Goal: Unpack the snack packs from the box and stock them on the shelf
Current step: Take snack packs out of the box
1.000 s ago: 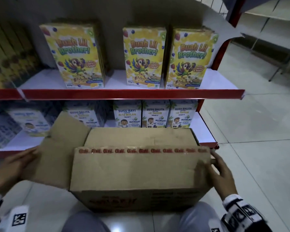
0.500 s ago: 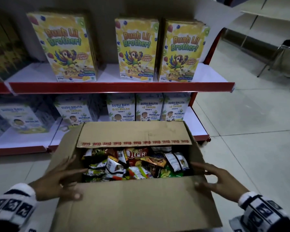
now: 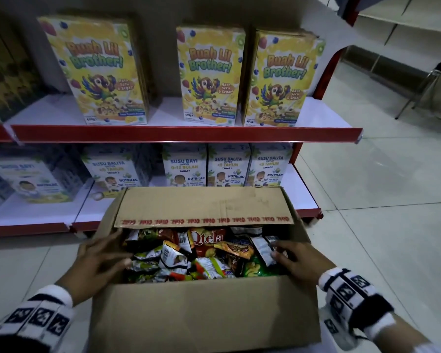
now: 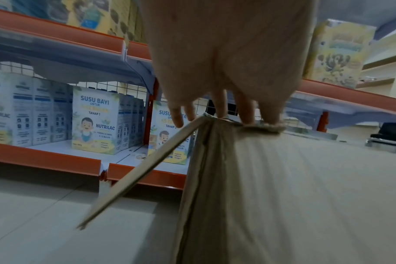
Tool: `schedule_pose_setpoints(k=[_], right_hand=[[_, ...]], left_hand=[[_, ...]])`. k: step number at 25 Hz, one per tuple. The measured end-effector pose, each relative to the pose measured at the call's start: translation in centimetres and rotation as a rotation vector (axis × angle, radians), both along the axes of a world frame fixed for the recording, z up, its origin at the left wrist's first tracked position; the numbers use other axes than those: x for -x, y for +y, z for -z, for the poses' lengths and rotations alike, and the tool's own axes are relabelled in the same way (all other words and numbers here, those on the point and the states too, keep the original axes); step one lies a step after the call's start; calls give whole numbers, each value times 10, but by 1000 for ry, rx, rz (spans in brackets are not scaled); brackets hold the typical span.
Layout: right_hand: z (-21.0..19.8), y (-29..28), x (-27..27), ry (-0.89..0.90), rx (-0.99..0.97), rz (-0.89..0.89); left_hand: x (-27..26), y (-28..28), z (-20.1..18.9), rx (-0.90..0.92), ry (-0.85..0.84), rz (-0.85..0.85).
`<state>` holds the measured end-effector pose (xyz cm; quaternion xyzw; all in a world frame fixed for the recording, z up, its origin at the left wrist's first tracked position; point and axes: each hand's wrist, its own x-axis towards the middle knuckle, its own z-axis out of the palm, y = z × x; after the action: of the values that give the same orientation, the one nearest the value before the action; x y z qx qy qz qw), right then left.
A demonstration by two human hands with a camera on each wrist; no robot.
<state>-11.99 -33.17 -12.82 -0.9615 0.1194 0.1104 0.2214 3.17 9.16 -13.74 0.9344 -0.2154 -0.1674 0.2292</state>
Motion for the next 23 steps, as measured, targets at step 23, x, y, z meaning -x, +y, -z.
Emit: schedule_pose_setpoints(k=[23], right_hand=[[2,-8,-158,-117,442,-12]], left_hand=[[-6,10,46,390,143,-505]])
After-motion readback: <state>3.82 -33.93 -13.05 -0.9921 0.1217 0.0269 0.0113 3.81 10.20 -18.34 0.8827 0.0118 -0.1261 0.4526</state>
